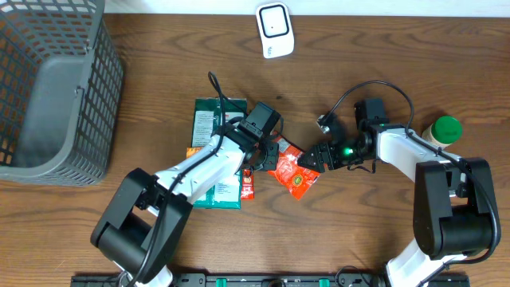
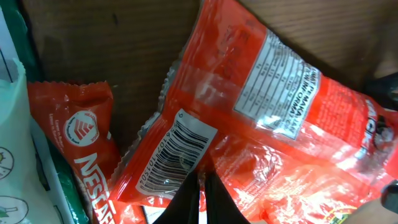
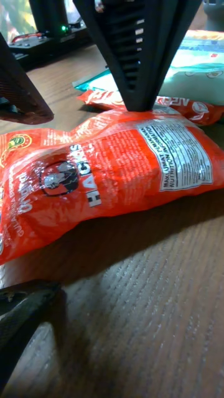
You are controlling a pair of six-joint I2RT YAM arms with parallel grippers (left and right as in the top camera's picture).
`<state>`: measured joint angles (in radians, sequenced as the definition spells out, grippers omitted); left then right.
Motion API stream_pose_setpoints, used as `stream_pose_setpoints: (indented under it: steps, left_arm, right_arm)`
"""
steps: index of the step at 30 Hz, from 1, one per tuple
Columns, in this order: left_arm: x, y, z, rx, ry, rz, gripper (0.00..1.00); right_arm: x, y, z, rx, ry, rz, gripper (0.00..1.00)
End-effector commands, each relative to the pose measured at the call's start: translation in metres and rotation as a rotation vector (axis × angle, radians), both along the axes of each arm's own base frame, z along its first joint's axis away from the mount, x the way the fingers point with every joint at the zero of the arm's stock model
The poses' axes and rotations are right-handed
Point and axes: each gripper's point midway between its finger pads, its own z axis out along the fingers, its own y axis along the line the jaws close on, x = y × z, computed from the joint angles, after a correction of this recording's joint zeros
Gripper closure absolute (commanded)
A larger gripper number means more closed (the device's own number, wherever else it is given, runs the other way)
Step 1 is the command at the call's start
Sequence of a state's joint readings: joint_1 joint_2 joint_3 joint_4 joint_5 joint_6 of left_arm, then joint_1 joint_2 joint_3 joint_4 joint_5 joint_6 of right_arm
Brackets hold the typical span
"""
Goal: Scan the item barcode
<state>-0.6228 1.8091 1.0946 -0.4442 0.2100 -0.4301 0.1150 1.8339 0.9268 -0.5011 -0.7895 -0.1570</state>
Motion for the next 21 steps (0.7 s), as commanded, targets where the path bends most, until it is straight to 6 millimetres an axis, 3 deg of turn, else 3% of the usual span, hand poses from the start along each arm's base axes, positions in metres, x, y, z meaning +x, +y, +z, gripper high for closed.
stream_pose_setpoints:
  steps: [1, 8, 16, 21]
  left_arm:
    - [0.001, 0.001, -0.010, 0.021, 0.015, 0.014, 0.92]
    - [-0.006, -0.004, -0.025, 0.041, 0.042, -0.003, 0.92]
    - [-0.003, -0.007, -0.025, 0.031, 0.030, -0.005, 0.92]
    - [-0.003, -0.007, -0.025, 0.031, 0.030, -0.005, 0.92]
  right_arm:
    - [-0.006, -0.004, -0.007, -0.023, 0.050, -0.034, 0.25]
    - [-0.011, -0.002, -0.009, -0.023, 0.080, -0.044, 0.28]
    - [-0.018, 0.006, -0.008, 0.003, 0.100, -0.036, 0.27]
    - [-0.021, 0.018, -0.002, 0.054, 0.094, -0.006, 0.34]
